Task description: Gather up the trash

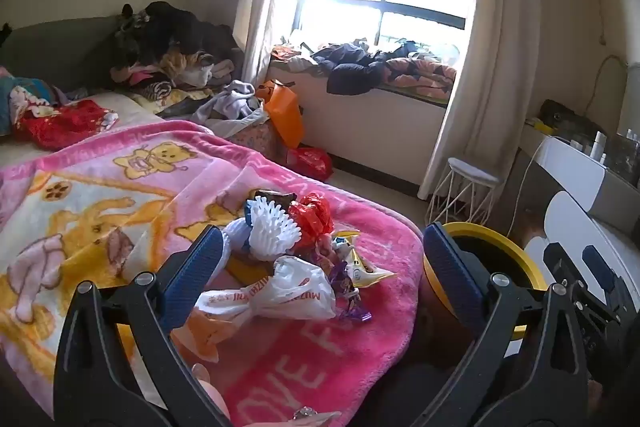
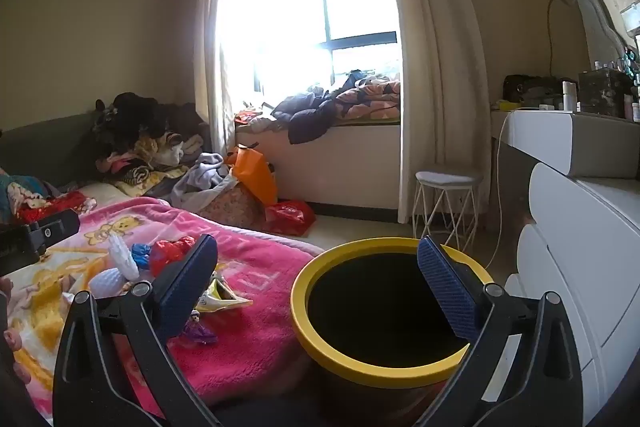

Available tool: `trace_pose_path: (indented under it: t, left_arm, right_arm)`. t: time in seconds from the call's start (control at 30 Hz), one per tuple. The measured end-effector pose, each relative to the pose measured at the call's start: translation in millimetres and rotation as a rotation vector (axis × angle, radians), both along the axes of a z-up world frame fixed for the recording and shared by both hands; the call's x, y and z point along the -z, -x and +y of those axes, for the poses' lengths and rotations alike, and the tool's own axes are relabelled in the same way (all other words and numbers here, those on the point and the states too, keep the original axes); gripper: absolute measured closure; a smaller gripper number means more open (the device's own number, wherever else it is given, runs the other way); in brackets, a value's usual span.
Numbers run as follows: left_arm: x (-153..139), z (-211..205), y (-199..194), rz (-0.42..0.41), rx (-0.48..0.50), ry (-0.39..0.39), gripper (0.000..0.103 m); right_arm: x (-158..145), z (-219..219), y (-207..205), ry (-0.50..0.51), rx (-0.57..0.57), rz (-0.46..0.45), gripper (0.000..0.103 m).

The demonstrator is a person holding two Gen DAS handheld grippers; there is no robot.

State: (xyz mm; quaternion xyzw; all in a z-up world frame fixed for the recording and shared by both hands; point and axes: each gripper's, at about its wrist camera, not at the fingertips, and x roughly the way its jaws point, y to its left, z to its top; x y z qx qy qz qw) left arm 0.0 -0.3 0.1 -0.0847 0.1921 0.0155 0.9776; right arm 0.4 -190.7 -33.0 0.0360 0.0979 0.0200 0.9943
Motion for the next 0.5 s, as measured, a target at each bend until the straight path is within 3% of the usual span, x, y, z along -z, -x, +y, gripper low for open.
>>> trace_pose_path:
  t: [0.5]
  left_arm:
    - [1.4, -3.4, -0.9, -0.016, 0.012, -0.009, 0.011]
  right_arm:
    - [-1.2, 4.5, -2.3, 0.011, 0.001, 0.003, 0.006]
